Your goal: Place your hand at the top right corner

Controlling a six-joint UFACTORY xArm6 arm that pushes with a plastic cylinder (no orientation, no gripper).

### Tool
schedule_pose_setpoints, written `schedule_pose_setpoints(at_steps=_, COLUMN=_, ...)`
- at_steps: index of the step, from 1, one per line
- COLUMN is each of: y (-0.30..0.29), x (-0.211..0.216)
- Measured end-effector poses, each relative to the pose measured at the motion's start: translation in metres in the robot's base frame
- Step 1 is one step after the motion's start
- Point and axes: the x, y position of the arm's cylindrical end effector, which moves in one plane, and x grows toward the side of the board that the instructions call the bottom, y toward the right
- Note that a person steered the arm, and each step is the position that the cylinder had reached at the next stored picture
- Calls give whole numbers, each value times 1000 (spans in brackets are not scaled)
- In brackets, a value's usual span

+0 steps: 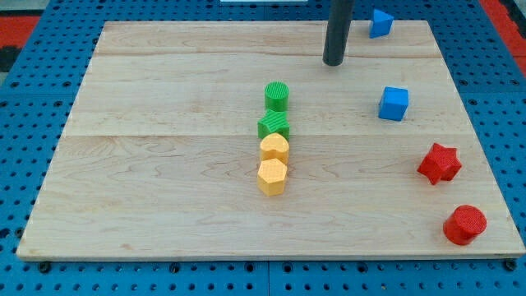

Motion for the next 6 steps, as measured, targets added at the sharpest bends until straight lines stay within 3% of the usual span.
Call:
schedule_pose_setpoints(at_steps=2, y=-1, x=-90)
schedule_pose_setpoints(at_steps=4, y=9, x=-77)
schedule_pose_setpoints(at_steps=5, y=26, x=0)
schedule_pose_setpoints(at_steps=6, y=134, x=-43)
